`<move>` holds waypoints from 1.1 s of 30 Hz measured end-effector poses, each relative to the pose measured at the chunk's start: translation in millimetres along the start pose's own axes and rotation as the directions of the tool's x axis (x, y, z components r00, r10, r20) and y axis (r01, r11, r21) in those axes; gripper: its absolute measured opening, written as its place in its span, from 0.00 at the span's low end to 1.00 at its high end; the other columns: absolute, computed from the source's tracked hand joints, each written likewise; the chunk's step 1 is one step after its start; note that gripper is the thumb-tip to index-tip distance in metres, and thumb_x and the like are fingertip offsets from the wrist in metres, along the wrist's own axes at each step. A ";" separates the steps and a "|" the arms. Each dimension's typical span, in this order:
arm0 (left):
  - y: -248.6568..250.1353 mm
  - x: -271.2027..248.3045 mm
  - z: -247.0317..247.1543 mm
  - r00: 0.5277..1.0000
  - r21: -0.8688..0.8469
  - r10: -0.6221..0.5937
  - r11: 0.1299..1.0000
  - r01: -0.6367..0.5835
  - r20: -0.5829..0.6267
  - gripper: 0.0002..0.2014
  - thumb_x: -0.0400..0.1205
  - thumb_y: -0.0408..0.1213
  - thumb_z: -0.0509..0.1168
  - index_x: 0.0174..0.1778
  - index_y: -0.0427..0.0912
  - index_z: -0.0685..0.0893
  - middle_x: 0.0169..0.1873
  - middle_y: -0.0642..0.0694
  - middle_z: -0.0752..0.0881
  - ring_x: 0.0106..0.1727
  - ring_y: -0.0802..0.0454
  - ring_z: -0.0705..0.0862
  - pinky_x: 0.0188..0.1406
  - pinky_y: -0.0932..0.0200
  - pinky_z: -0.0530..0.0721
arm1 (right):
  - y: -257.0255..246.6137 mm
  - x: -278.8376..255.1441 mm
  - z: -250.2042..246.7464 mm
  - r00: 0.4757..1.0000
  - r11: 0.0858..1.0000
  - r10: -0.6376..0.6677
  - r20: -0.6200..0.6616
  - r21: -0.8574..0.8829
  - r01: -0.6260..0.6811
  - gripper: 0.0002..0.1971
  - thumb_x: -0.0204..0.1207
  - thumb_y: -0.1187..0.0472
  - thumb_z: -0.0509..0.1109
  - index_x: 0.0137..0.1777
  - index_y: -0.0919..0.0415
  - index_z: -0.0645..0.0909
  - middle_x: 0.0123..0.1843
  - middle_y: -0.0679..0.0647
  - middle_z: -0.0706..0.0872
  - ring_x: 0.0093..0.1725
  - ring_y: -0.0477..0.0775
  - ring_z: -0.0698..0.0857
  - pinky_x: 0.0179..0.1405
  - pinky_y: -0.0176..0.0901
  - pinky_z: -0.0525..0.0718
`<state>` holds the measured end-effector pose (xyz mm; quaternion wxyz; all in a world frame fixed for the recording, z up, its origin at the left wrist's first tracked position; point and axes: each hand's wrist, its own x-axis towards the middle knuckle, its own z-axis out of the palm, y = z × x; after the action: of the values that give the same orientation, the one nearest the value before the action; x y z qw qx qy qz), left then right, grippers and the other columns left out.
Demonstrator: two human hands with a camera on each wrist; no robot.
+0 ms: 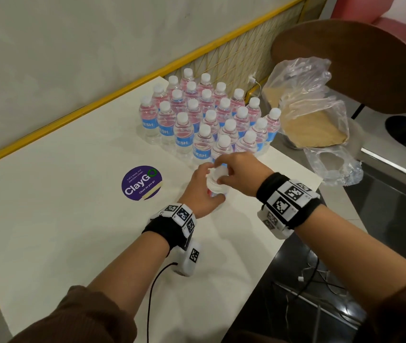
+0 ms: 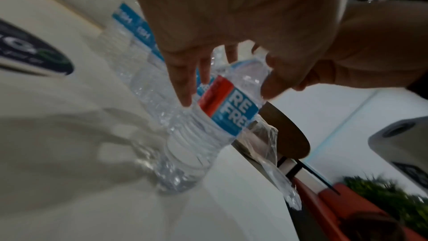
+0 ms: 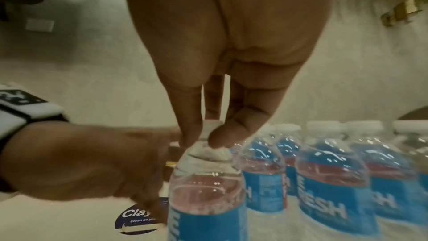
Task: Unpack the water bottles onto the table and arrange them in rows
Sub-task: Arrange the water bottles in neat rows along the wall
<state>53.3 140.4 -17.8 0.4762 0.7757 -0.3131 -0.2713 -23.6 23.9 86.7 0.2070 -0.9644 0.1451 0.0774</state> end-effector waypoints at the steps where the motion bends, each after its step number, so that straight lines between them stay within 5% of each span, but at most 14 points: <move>1: 5.3 -1.1 -0.3 0.999 0.020 0.037 0.999 -0.037 -0.013 0.36 0.70 0.36 0.73 0.72 0.51 0.64 0.70 0.49 0.70 0.69 0.51 0.74 0.63 0.53 0.79 | 5.7 -3.8 -0.2 0.999 0.999 0.029 -0.015 0.016 -0.029 0.20 0.74 0.56 0.72 0.66 0.56 0.79 0.53 0.57 0.86 0.53 0.56 0.82 0.46 0.36 0.69; 6: 41.3 22.3 -16.4 0.948 0.284 0.259 0.938 -0.201 -0.183 0.31 0.73 0.33 0.68 0.73 0.47 0.68 0.67 0.47 0.70 0.63 0.47 0.78 0.58 0.45 0.82 | 26.8 -14.5 -11.8 0.996 0.995 0.086 -0.003 -0.054 -0.086 0.18 0.75 0.57 0.70 0.64 0.57 0.78 0.46 0.55 0.81 0.48 0.57 0.80 0.43 0.38 0.70; 9: 59.1 45.8 -17.0 0.975 0.410 0.195 0.902 -0.136 -0.104 0.34 0.76 0.40 0.70 0.77 0.52 0.64 0.69 0.45 0.67 0.59 0.44 0.80 0.56 0.45 0.83 | 33.0 -13.4 -15.3 0.993 0.992 0.106 0.052 -0.079 -0.102 0.19 0.73 0.55 0.72 0.63 0.56 0.78 0.51 0.56 0.83 0.51 0.56 0.79 0.44 0.40 0.72; 12: 59.0 60.9 -12.5 0.991 0.504 0.132 0.858 -0.101 -0.026 0.37 0.76 0.43 0.72 0.79 0.55 0.62 0.74 0.47 0.67 0.67 0.44 0.77 0.61 0.48 0.80 | 39.2 -9.4 -17.5 0.995 0.991 0.093 0.034 -0.103 -0.089 0.14 0.74 0.57 0.71 0.57 0.61 0.83 0.52 0.58 0.86 0.53 0.59 0.82 0.43 0.39 0.71; 16: 51.8 68.0 -12.7 0.992 0.461 0.120 0.883 -0.090 -0.035 0.36 0.76 0.37 0.72 0.79 0.52 0.65 0.75 0.46 0.72 0.73 0.44 0.73 0.70 0.48 0.74 | 46.2 1.1 -24.6 0.996 0.986 0.092 0.016 -0.140 -0.089 0.11 0.74 0.58 0.70 0.53 0.64 0.84 0.50 0.60 0.86 0.53 0.62 0.82 0.43 0.40 0.71; 23: 47.3 69.8 -17.6 0.985 0.485 0.148 0.870 -0.087 -0.088 0.34 0.77 0.37 0.72 0.79 0.48 0.65 0.74 0.43 0.72 0.74 0.44 0.72 0.70 0.51 0.71 | 45.9 17.2 -29.8 0.999 0.975 0.053 0.009 -0.215 -0.050 0.14 0.75 0.56 0.68 0.56 0.64 0.84 0.52 0.61 0.86 0.53 0.62 0.83 0.47 0.46 0.77; 30: 48.4 68.0 -19.1 0.988 0.485 0.139 0.870 -0.088 -0.069 0.35 0.76 0.35 0.72 0.79 0.49 0.65 0.74 0.44 0.72 0.73 0.44 0.72 0.70 0.51 0.71 | 39.9 30.4 -27.1 0.998 0.986 0.056 -0.025 -0.156 -0.059 0.13 0.75 0.57 0.69 0.56 0.63 0.83 0.52 0.61 0.86 0.54 0.61 0.83 0.42 0.41 0.70; 33: 48.2 60.0 -21.8 0.976 0.542 0.190 0.834 -0.103 -0.107 0.34 0.77 0.35 0.68 0.79 0.53 0.64 0.69 0.47 0.71 0.60 0.46 0.80 0.53 0.50 0.82 | 41.5 34.7 -25.4 0.996 0.992 0.079 -0.041 -0.099 -0.083 0.17 0.76 0.56 0.69 0.63 0.62 0.81 0.58 0.62 0.85 0.58 0.61 0.82 0.47 0.41 0.72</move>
<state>97.4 91.3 27.4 0.2844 0.8698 -0.3962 -0.0744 -1.5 -31.7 86.8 0.1520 -0.9682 0.1839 0.0751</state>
